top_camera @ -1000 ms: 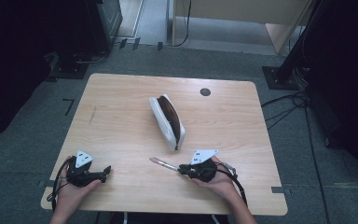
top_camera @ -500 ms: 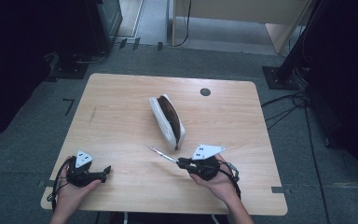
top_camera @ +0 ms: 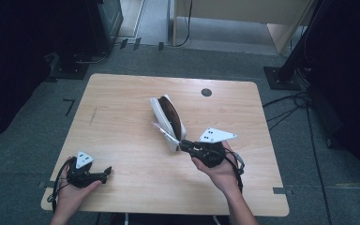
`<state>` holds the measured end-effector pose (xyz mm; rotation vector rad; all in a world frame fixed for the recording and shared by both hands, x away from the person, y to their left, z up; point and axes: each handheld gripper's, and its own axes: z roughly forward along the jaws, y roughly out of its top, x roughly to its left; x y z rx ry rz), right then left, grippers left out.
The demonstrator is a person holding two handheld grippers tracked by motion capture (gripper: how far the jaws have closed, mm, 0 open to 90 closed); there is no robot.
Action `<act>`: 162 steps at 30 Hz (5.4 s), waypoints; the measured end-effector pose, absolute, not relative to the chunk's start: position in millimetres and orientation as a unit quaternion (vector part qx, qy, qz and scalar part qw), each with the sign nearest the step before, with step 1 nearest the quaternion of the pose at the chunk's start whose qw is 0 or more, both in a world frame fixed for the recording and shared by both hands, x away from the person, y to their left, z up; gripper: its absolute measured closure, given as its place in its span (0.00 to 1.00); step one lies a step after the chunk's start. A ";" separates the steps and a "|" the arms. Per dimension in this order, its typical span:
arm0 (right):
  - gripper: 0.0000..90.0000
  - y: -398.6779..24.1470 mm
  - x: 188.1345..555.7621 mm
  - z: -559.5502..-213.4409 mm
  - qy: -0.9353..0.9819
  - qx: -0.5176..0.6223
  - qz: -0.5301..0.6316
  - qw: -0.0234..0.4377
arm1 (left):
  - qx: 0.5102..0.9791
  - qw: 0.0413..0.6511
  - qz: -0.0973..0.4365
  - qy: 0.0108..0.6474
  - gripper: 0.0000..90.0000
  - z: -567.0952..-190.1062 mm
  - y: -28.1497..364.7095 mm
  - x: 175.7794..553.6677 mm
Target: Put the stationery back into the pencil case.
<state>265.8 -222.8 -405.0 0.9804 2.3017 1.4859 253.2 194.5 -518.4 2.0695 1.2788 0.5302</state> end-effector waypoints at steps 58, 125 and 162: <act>0.90 -168.5 358.4 -383.1 0.807 0.436 0.346 0.199 | 0.788 0.320 0.202 0.486 0.10 -518.4 194.4 253.1; 0.86 -186.1 333.1 -378.4 0.782 0.425 0.414 0.192 | 0.789 0.320 0.201 0.484 0.10 -518.4 194.4 253.2; 0.00 -295.5 258.6 -421.7 0.721 0.518 0.408 0.212 | 0.789 0.320 0.202 0.485 0.10 -518.4 194.2 253.2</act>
